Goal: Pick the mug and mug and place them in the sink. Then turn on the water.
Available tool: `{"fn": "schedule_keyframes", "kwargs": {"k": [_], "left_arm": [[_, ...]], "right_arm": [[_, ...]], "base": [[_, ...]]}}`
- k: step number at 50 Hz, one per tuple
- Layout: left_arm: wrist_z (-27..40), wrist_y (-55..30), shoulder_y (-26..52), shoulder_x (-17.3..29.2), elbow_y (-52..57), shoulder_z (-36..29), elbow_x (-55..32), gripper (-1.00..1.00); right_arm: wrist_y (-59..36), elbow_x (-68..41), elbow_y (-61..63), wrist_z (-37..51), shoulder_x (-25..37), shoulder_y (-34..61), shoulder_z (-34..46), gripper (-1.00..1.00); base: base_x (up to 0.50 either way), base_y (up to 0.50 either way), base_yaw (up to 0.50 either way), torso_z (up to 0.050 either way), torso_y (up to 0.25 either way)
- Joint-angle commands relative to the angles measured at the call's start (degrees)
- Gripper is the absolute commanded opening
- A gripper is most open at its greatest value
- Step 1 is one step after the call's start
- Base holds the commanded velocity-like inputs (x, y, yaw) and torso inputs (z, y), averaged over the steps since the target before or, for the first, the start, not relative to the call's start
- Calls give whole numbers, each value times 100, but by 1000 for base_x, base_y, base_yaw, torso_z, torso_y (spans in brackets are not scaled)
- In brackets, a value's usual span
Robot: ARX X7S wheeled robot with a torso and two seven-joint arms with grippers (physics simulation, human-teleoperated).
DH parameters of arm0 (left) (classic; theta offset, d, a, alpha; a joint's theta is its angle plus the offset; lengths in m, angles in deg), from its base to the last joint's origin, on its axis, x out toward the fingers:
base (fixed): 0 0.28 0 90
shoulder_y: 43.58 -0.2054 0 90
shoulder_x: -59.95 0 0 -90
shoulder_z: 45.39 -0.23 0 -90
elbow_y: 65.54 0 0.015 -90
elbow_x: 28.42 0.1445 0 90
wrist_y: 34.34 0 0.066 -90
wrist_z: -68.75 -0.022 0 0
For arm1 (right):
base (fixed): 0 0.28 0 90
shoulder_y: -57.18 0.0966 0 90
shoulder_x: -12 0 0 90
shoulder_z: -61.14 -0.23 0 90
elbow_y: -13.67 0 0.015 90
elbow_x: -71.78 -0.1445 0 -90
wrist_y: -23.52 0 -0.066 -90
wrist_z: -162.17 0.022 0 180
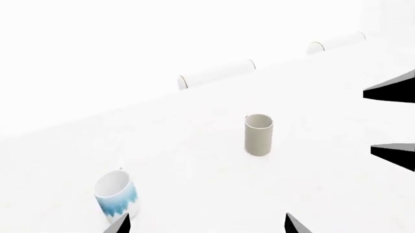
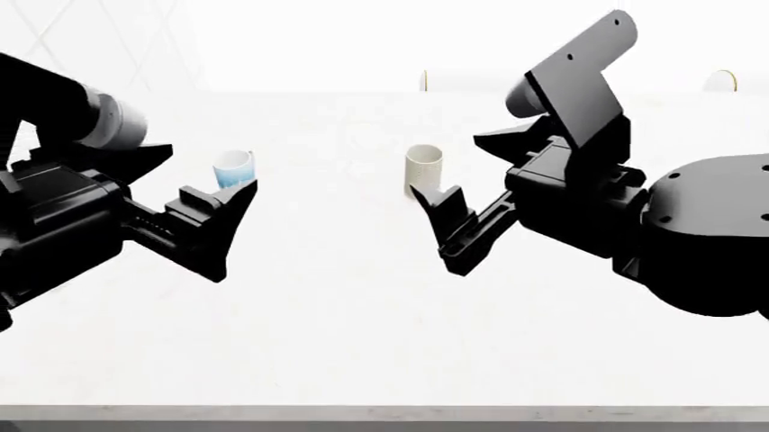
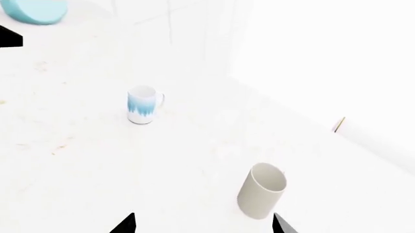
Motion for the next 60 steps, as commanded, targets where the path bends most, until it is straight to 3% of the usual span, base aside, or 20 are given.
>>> {"fn": "schedule_keyframes", "kwargs": {"k": [1,43,60], "left_arm": [[284,50,-18,-140,-108,-126,27,100],[417,342,-342,-983,-629,-702,1671,100],[665,533,-437,-1267,-814,-745,1773,100]], "right_arm": [[90,248,-102,17,-139,-128,121,100],[354,918,-322,213,-265,-293,292,100],[366,967,-316,185,-291,-308,342,100]], "base": [[0,0,0,0,0],[0,0,0,0,0],[0,0,0,0,0]]}}
